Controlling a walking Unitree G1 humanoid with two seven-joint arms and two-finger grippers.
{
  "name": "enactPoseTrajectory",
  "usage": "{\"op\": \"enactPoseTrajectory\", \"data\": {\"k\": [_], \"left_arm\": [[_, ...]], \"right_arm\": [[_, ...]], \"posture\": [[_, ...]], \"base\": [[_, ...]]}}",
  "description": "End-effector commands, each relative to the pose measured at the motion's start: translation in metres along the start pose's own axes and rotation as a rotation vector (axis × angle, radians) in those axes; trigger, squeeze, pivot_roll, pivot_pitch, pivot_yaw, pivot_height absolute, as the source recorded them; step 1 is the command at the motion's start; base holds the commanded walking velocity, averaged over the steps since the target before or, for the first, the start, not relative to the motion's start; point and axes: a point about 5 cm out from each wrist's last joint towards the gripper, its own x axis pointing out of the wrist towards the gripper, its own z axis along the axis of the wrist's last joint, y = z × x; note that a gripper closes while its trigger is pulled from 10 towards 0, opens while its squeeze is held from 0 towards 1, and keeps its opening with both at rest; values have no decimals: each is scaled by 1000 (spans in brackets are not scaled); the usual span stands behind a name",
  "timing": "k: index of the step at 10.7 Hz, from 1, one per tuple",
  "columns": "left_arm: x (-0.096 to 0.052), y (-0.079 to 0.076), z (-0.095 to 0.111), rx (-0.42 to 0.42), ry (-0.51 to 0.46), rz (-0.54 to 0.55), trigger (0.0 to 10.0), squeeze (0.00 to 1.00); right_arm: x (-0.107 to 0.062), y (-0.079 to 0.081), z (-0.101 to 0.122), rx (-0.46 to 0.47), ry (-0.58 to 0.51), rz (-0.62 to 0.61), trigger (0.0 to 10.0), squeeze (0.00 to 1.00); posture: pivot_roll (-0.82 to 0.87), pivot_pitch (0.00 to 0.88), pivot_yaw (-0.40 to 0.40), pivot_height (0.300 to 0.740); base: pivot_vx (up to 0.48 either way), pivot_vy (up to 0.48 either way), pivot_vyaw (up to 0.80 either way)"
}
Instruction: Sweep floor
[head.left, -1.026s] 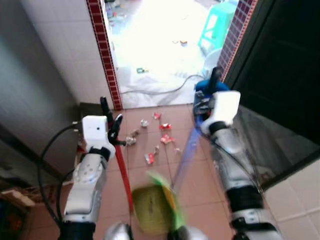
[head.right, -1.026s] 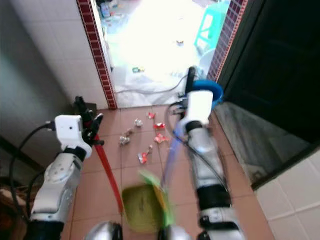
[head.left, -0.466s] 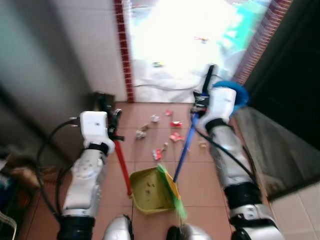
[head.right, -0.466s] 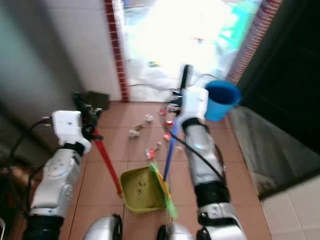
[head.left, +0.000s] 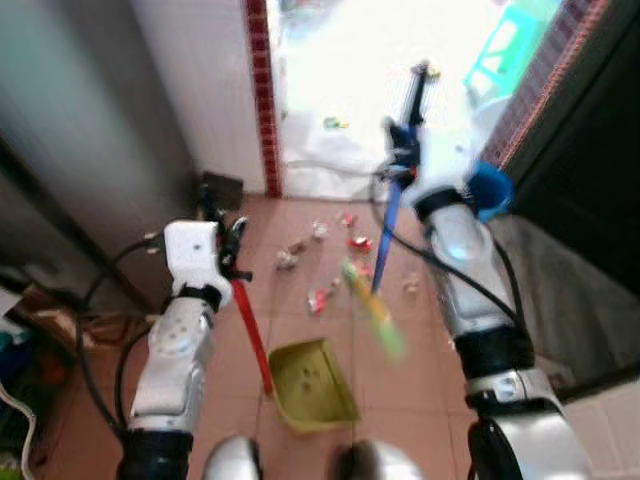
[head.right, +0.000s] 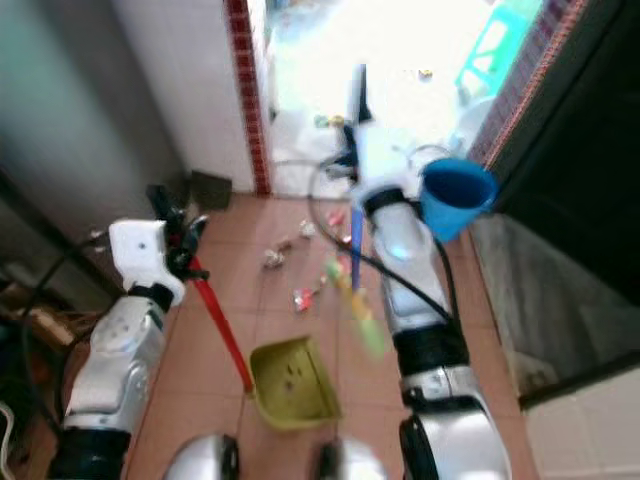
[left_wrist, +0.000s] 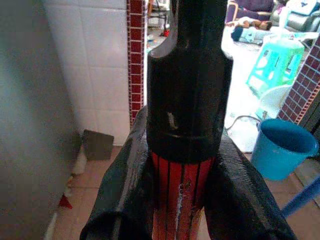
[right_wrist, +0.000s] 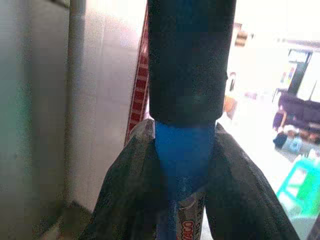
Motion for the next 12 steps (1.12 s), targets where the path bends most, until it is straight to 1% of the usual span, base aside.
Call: {"op": "enactPoseTrajectory", "data": {"k": [1,3,5,6,7,8,12], "left_arm": [[2,-4,10,10,-43,-16,10000,0],[4,-4,10,5,-43,-19,10000,0],[4,-5,10,4,-45,-22,10000,0],[4,-5,12,-8,-67,-19,10000,0],[4,-7,14,-30,-75,-45,10000,0],[4,-8,16,-26,-89,-59,10000,0],[3,-10,14,-34,-84,-70,10000,0]], "right_arm": [[2,-9,13,-32,-72,-25,10000,0],[-1,-13,7,-55,-57,-25,10000,0],[-3,-14,8,-83,-75,-17,10000,0],[-3,-13,8,-100,-74,-7,10000,0],[-3,-12,8,-101,-78,-5,10000,0],[-2,-13,9,-109,-87,-5,10000,0],[-6,-14,4,-135,-74,0,10000,0]], "posture": [[-72,88,-6,740],[-74,89,-8,740],[-75,89,-7,740],[-73,88,-8,740],[-74,86,-7,740],[-75,87,-7,740],[-79,92,-9,740]], "base": [[0,0,0],[0,0,0],[0,0,0],[0,0,0],[0,0,-800],[416,240,-575],[463,0,0]]}}
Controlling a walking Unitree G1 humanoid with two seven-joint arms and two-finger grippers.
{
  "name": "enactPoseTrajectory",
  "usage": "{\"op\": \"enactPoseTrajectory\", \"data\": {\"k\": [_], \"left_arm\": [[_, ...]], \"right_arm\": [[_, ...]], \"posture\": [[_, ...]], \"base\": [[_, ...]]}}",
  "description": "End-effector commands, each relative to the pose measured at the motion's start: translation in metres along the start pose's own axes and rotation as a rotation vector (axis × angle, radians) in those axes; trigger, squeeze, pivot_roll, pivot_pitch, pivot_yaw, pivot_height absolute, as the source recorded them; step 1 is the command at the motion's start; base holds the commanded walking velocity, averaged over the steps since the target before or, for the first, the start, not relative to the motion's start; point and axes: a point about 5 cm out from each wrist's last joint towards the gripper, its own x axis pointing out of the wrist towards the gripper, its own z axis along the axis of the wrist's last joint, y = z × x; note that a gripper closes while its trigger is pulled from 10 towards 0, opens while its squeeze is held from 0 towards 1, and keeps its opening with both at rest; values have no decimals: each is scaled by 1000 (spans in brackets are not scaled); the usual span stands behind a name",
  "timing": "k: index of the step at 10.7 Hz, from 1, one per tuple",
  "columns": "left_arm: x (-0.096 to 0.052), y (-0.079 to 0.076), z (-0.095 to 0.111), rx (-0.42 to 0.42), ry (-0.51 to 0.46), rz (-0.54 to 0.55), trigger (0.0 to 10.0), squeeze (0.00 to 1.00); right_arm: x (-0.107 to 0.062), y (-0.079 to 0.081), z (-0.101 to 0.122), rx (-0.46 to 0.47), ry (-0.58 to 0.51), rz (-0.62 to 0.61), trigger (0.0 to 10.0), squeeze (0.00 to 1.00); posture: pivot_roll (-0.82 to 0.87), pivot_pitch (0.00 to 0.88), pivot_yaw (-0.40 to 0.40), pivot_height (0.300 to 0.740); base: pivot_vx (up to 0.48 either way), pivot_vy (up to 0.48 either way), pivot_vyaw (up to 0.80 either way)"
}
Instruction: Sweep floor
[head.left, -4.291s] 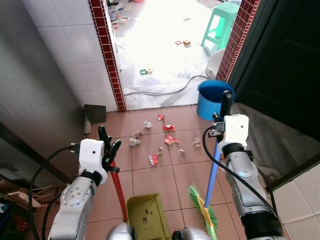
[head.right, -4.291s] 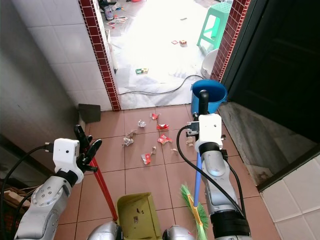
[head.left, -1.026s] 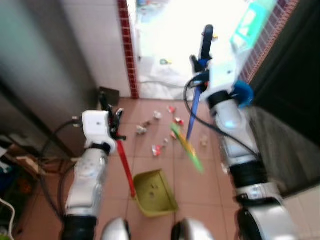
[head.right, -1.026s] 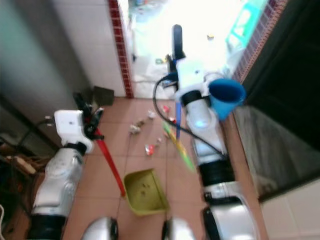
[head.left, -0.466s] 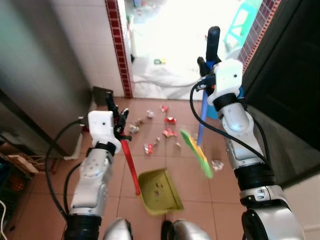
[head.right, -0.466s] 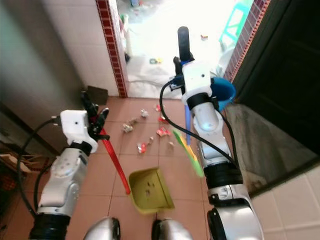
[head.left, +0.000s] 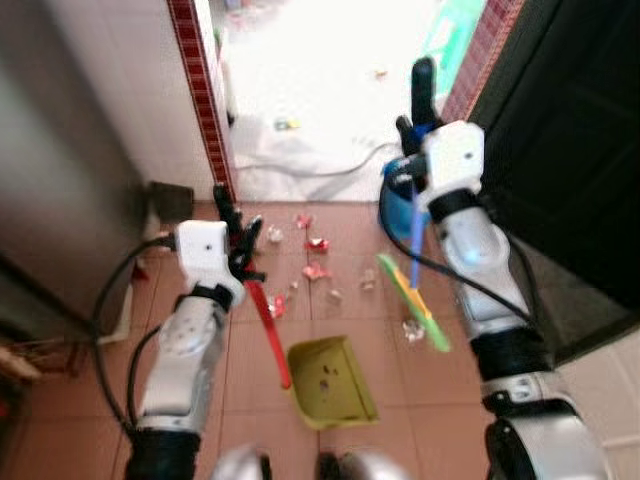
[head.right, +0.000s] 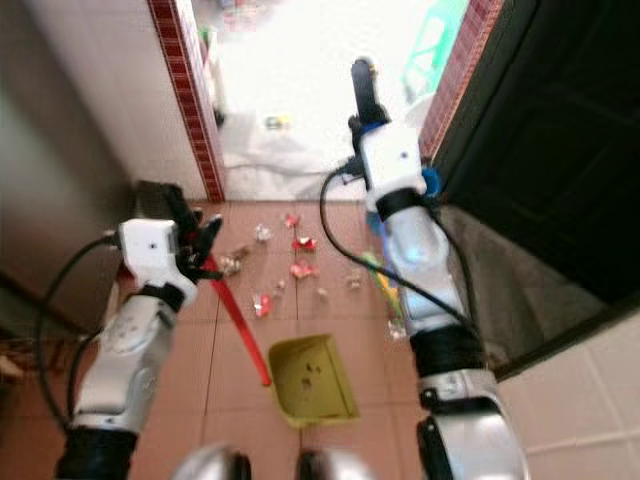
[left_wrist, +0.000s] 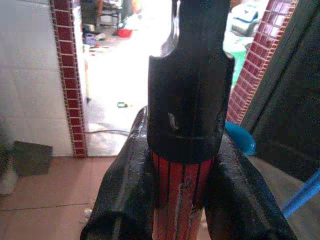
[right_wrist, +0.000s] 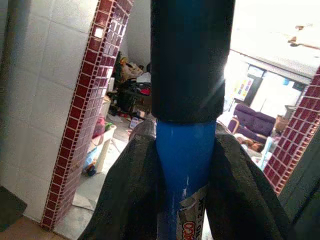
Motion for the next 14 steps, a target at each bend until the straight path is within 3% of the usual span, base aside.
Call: {"op": "enactPoseTrajectory", "data": {"k": [1,12,14], "left_arm": [[2,-5,11,11,-56,-20,10000,0],[3,-13,5,20,-22,-68,10000,0],[3,-11,1,13,8,-48,10000,0]], "right_arm": [[0,-7,6,-34,-44,-6,10000,0],[-3,-3,-4,-87,-11,15,10000,0],[-6,-1,-9,-94,15,24,10000,0]], "posture": [[-80,93,-8,740],[-79,105,-6,740],[-79,110,-6,740]], "base": [[469,0,0],[421,0,0],[0,0,0]]}}
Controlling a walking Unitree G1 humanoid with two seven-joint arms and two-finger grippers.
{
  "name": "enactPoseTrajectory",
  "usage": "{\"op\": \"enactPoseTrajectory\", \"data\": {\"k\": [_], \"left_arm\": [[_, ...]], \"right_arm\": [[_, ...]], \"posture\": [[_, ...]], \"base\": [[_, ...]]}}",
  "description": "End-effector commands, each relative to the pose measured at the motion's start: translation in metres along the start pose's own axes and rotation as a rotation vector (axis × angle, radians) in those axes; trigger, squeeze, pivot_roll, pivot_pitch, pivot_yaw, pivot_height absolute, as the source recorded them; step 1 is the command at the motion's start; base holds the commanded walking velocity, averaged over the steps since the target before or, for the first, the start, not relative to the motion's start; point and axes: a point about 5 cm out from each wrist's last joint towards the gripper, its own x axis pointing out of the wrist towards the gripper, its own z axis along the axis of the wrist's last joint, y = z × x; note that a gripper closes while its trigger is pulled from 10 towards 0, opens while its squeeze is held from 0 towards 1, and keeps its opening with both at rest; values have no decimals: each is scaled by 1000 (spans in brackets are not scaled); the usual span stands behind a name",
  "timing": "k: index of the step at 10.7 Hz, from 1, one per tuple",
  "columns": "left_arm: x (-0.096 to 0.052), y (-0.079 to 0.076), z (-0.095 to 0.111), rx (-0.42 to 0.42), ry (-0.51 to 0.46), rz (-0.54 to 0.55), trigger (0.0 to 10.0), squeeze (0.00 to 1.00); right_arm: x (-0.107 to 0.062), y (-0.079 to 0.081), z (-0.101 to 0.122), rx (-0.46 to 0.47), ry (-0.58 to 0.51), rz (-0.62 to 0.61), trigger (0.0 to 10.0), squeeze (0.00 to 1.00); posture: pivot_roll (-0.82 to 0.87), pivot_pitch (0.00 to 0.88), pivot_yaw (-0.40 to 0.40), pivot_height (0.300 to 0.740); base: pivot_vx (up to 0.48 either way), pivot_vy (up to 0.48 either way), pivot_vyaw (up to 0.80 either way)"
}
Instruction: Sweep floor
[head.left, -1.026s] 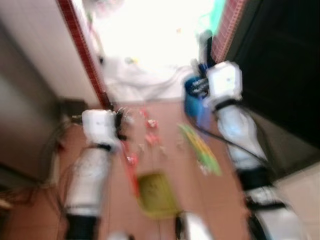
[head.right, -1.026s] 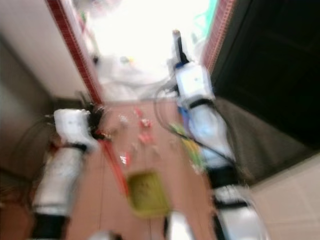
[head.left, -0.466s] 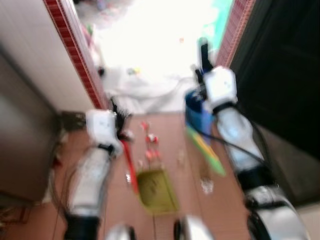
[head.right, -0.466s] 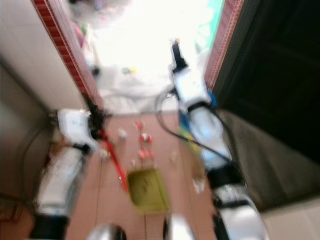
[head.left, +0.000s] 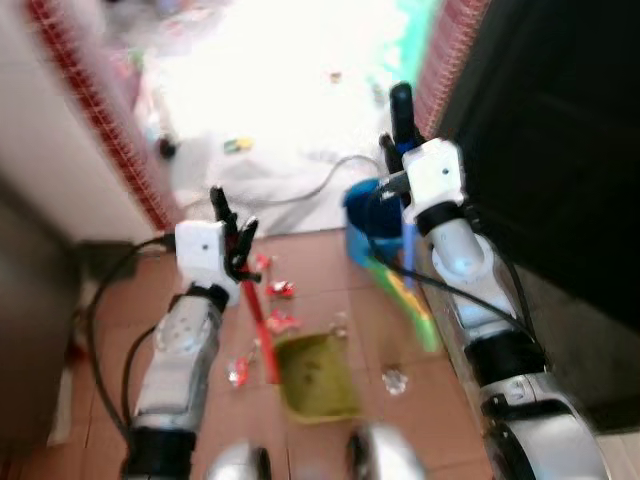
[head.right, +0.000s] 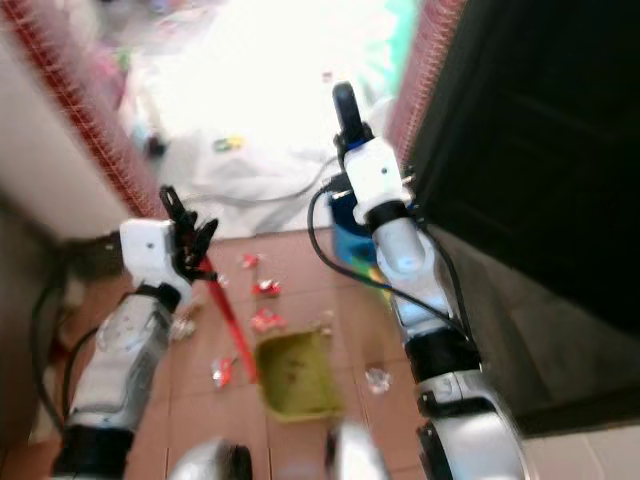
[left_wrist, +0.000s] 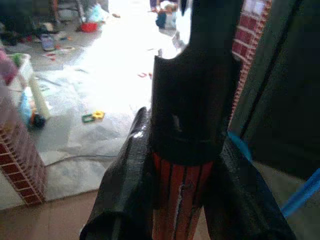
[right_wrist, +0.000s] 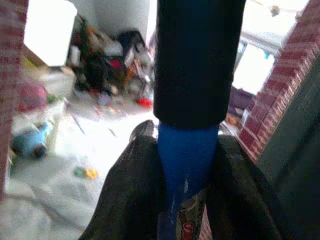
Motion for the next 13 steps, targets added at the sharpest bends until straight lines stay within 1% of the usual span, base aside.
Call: {"op": "enactPoseTrajectory", "data": {"k": [1,2,3,4,5,6,7,8,9,10,11,12,13], "left_arm": [[1,-4,-1,-22,19,-30,10000,0],[1,-5,-6,5,55,-44,10000,0],[1,-6,-11,5,86,-43,10000,0],[1,-10,-14,13,95,-48,10000,0],[-1,-17,-15,20,86,-65,10000,0],[-1,-16,-21,63,100,-56,10000,0],[0,-10,-23,131,80,-39,10000,0],[2,-5,-24,160,81,-21,10000,0],[3,3,-25,175,84,10,10000,0],[4,12,-23,245,54,43,10000,0],[5,19,-20,247,27,94,10000,0],[7,21,-16,263,-12,122,10000,0],[8,22,-14,259,-28,133,10000,0]], "right_arm": [[6,1,8,-54,-23,17,10000,0],[5,1,2,-89,24,22,10000,0],[5,0,-9,-107,89,15,10000,0],[2,-1,-17,-114,140,6,10000,0],[-4,-5,-21,-61,164,-19,10000,0],[-8,-4,-29,-37,207,-24,10000,0],[-10,-5,-38,61,266,-75,10000,0],[-10,-5,-42,141,290,-107,10000,0],[-9,-3,-44,187,313,-108,10000,0],[-8,-2,-44,217,313,-113,10000,0],[-8,-2,-43,235,311,-117,10000,0],[-9,1,-43,243,312,-115,10000,0],[-9,2,-44,246,314,-114,10000,0]], "posture": [[-80,128,-8,740],[-77,123,-6,740],[-79,125,-2,740],[-83,128,0,740],[-87,146,-17,740],[-91,153,-23,740],[-94,153,-29,740],[-99,155,-35,740],[-106,154,-38,740],[-112,154,-38,740],[-113,154,-37,740],[-114,153,-39,740],[-110,151,-44,740]], "base": [[0,0,0],[0,0,0],[0,0,0],[0,0,0],[0,0,0],[0,0,0],[0,0,0],[0,0,0],[0,0,0],[0,0,0],[0,0,0],[0,0,0],[0,0,0]]}}
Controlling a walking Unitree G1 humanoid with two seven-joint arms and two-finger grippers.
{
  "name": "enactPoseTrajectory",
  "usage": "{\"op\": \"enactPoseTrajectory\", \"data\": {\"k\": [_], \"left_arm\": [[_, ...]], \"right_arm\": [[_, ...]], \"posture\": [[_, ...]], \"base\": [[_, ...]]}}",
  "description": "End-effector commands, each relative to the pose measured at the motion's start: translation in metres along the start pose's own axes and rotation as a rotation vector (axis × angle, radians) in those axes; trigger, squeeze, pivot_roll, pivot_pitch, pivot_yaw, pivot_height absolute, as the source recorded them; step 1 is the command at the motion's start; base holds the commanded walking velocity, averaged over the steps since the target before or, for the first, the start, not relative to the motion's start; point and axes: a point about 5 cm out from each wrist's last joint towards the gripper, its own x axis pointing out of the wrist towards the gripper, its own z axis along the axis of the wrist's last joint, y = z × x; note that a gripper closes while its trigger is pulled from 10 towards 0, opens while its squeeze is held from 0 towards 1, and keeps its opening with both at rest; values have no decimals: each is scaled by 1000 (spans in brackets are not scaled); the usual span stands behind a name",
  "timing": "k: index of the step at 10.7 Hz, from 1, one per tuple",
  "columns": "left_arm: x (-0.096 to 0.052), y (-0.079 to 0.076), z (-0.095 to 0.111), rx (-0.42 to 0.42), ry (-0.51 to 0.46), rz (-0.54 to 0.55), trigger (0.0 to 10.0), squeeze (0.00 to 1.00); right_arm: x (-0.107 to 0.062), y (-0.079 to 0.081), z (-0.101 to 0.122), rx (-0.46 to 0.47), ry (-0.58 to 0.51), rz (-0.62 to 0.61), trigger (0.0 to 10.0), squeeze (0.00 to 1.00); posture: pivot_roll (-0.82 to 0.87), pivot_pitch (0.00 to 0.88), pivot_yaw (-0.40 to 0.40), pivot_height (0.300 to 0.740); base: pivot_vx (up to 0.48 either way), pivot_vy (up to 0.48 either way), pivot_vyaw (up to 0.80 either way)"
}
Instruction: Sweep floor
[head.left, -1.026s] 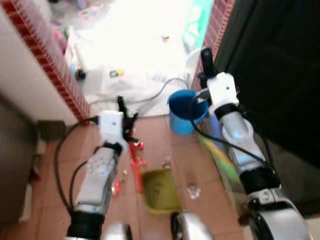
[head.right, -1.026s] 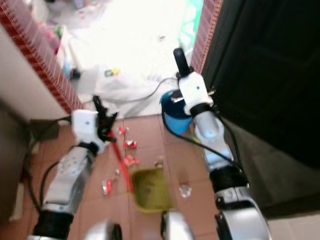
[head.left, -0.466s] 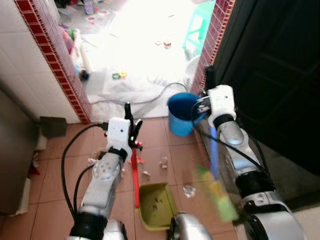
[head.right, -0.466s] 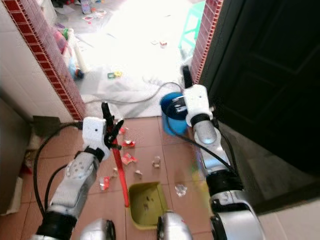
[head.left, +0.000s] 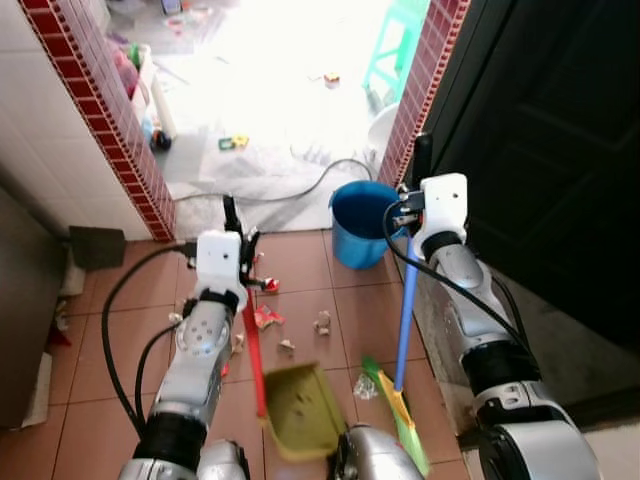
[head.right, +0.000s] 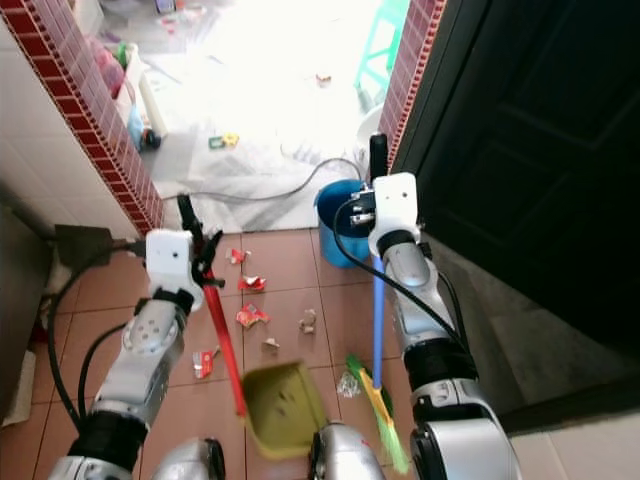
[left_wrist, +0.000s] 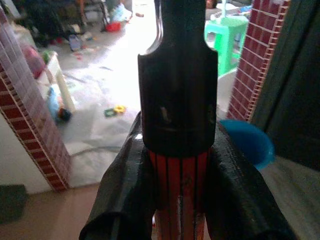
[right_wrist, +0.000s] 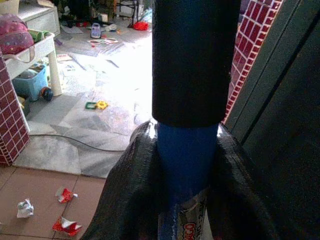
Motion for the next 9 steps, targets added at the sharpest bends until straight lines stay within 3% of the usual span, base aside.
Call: {"op": "enactPoseTrajectory", "data": {"k": [1,2,3,7,9], "left_arm": [[2,16,5,140,-42,54,10000,0],[3,24,11,208,-95,83,10000,0],[5,23,9,175,-82,57,10000,0],[-1,-3,-12,140,3,-101,10000,0],[-5,-14,-20,63,59,-195,10000,0]], "right_arm": [[3,-1,7,11,-21,-3,10000,0],[5,0,8,13,-25,0,10000,0],[6,1,9,13,-28,0,10000,0],[8,0,10,15,-31,-23,10000,0],[10,-5,8,9,-9,-78,10000,0]], "posture": [[-105,150,-47,740],[-102,147,-47,740],[-99,146,-45,740],[-104,143,-37,740],[-100,142,-42,740]], "base": [[0,0,0],[0,0,0],[0,0,0],[0,0,0],[0,0,0]]}}
